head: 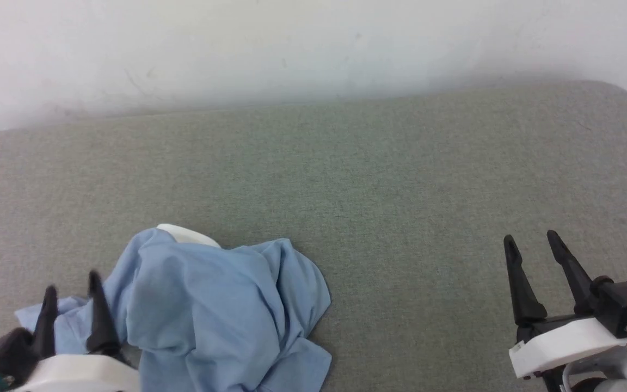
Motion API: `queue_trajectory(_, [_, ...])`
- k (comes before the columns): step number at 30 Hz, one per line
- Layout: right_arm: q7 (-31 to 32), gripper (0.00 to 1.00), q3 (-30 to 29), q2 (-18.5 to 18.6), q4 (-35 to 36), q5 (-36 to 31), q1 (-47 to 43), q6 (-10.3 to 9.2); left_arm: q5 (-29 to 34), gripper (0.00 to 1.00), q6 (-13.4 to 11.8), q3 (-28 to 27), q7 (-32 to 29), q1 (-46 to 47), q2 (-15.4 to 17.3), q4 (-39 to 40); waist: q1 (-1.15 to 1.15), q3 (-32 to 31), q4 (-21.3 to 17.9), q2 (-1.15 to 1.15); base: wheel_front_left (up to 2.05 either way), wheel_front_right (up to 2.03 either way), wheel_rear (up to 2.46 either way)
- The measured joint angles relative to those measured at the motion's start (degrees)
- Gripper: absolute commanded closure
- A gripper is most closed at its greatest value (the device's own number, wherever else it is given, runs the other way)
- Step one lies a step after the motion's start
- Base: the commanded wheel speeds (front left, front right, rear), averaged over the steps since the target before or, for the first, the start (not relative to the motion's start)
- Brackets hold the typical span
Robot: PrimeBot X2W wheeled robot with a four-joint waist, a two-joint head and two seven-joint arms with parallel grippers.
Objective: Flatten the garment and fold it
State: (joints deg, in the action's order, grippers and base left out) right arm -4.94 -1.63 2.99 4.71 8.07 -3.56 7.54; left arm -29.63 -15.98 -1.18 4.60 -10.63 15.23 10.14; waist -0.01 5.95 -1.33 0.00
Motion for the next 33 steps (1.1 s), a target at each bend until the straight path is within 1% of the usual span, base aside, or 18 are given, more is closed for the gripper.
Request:
queue_trajectory(2, [0.5, 0.00, 0.2, 0.0, 0.0, 0.0, -0.2, 0.00, 2.2, 0.00, 1.5, 1.5, 3.4, 1.0, 0.5, 0.0, 0.01, -0.5, 0.3, 0.00, 0.00, 0.00, 0.00])
queue_trajectory(5, [1.4, 0.00, 0.6, 0.0, 0.0, 0.0, -0.2, 0.00, 6.0, 0.00, 2.9, 3.8, 7.2, 2.0, 1.2, -0.4, 0.00, -1.2, 0.7, 0.00, 0.00, 0.00, 0.00])
queue_trajectory(8, [2.9, 0.00, 1.9, 0.0, -0.8, 0.7, -0.2, 0.00, 9.1, 0.00, 3.4, 6.0, 8.9, 2.0, 1.0, -1.1, 0.01, -1.6, 1.2, 0.00, 0.00, 0.00, 0.00])
queue_trajectory(11, [6.3, 0.00, 4.6, 0.0, -3.2, 2.1, 0.0, 0.00, 10.8, 0.00, 3.4, 7.1, 9.6, 1.9, -0.1, -1.9, 0.01, -1.8, 2.0, 0.00, 0.00, 0.00, 0.00])
queue_trajectory(12, [10.3, 0.00, 7.8, 0.1, -6.1, 2.5, 1.1, -0.01, 11.3, 0.00, 3.7, 7.7, 9.8, 1.8, -1.3, -2.3, 0.01, -1.8, 2.8, 0.00, 0.00, 0.00, 0.00])
queue_trajectory(17, [18.3, 0.00, 17.7, 0.5, -13.2, 7.5, 7.9, -0.01, 12.3, 0.00, 4.5, 9.3, 10.1, 2.0, -3.8, -3.3, 0.01, -1.5, 5.5, 0.00, 0.00, 0.00, 0.00])
queue_trajectory(22, [19.9, 0.00, 27.5, 0.7, -17.0, 13.2, 16.6, -0.01, 13.3, 0.00, 6.0, 10.2, 10.1, 4.1, -6.2, -3.7, 0.01, -1.1, 9.1, 0.00, 0.00, 0.00, 0.00])
queue_trajectory(26, [22.7, 0.00, 32.4, 0.9, -21.3, 16.3, 21.2, -0.01, 13.9, 0.00, 7.3, 10.5, 10.1, 4.9, -7.7, -4.3, 0.01, -0.7, 12.0, 0.00, 0.00, 0.00, 0.00])
queue_trajectory(30, [26.1, 0.00, 36.7, 1.4, -26.5, 20.0, 23.6, -0.01, 14.3, 0.00, 8.0, 10.3, 10.1, 5.1, -8.7, -5.1, 0.01, -0.3, 14.2, 0.00, 0.00, 0.00, 0.00])
queue_trajectory(32, [26.5, 0.91, 38.0, 1.6, -28.3, 21.6, 24.4, -0.01, 14.7, 0.00, 8.5, 10.0, 10.1, 5.1, -9.1, -5.4, 0.01, 0.0, 14.8, 0.00, 0.00, 0.00, 0.00])
queue_trajectory(33, [25.8, 1.00, 38.3, 1.8, -28.5, 22.1, 24.8, -0.01, 14.7, 0.00, 8.5, 9.8, 10.1, 5.1, -9.3, -5.6, 0.01, 0.1, 14.9, 0.00, 0.00, 0.00, 0.00])
